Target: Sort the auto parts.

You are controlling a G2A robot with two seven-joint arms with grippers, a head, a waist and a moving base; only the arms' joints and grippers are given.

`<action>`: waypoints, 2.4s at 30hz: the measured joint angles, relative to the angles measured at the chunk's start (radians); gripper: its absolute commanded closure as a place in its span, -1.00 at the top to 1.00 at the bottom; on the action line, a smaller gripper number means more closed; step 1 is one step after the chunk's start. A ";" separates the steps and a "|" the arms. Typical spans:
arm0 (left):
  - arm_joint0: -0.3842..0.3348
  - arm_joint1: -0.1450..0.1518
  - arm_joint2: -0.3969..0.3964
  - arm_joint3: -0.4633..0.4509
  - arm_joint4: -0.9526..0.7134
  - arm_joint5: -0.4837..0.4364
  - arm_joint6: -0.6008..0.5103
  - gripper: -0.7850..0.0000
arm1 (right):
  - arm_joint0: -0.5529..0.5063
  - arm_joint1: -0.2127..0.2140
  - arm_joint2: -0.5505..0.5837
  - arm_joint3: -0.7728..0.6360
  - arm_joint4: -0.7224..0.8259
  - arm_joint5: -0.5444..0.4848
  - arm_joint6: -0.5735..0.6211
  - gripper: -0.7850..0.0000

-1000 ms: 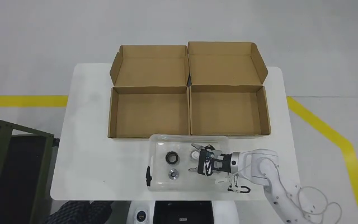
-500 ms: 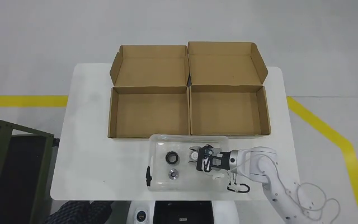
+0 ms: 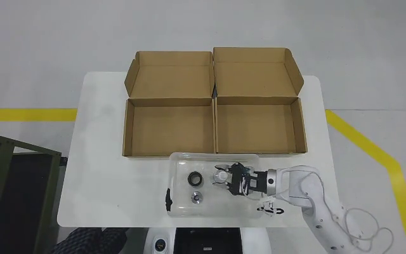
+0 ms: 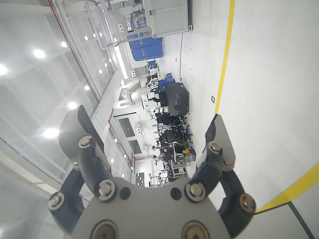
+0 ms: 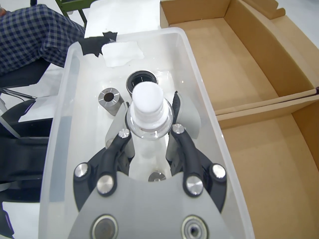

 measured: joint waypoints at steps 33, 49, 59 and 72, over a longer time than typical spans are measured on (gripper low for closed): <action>0.000 0.000 0.000 0.000 0.000 0.000 0.000 1.00 | 0.006 0.033 0.192 0.181 0.464 -0.075 -0.408 -1.00; 0.000 0.000 0.000 0.000 0.000 0.000 0.000 1.00 | 0.034 0.021 0.188 0.175 0.400 0.051 -0.365 -1.00; 0.000 0.000 0.000 0.000 0.000 0.000 0.000 1.00 | 0.044 0.018 0.180 0.122 0.305 0.182 -0.254 -1.00; 0.000 0.000 0.000 0.000 0.000 0.000 0.000 1.00 | 0.152 0.007 0.110 0.132 0.217 0.312 -0.027 -1.00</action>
